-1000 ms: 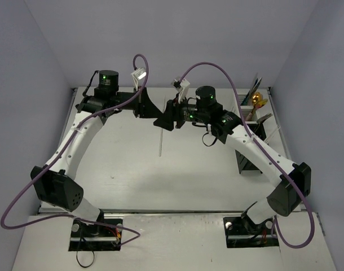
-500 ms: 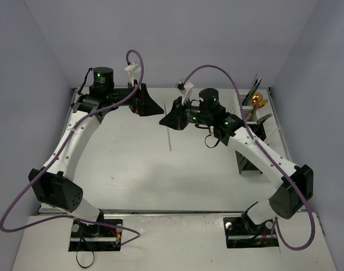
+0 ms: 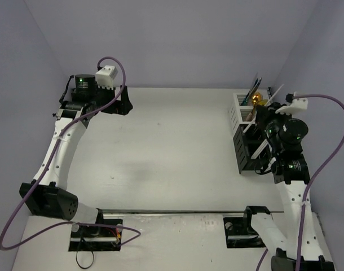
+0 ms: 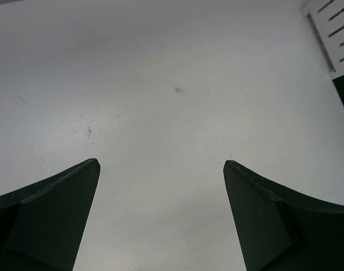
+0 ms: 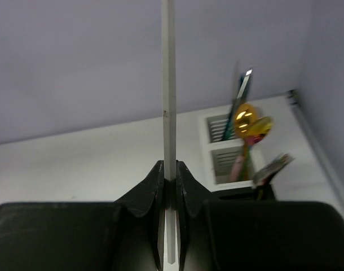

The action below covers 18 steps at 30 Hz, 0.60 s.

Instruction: Sort the eating utensils into containers

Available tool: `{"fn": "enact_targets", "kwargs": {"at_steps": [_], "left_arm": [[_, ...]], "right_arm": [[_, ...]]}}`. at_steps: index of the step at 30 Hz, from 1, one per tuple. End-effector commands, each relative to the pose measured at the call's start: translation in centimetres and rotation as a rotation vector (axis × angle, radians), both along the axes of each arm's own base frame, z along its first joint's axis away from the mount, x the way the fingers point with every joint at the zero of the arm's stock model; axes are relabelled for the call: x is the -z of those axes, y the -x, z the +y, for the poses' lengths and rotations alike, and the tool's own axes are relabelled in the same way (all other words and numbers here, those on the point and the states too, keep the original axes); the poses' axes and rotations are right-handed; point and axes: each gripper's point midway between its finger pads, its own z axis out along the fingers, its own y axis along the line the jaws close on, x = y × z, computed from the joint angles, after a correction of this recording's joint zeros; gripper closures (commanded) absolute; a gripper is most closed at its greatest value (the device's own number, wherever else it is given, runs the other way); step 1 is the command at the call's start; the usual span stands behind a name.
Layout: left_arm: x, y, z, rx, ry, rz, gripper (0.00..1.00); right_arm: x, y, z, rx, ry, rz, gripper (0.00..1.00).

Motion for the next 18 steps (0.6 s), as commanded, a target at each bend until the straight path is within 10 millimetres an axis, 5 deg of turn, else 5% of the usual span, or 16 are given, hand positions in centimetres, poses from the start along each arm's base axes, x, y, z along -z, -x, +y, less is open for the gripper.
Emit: {"fn": "enact_targets", "kwargs": {"at_steps": [1, 10, 18], "left_arm": [[0.3, -0.3, 1.7, -0.057, -0.088, -0.032, 0.09], [2.9, 0.5, 2.9, -0.081, -0.159, 0.012, 0.09], [3.6, 0.9, 3.5, -0.089, -0.184, 0.021, 0.09]], "right_arm": [[-0.8, 0.9, -5.9, 0.286, 0.104, -0.065, 1.0], [3.8, -1.2, -9.9, 0.423, 0.131, 0.035, 1.0], [8.0, -1.6, -11.1, 0.462, 0.084, 0.129, 1.0]]}}
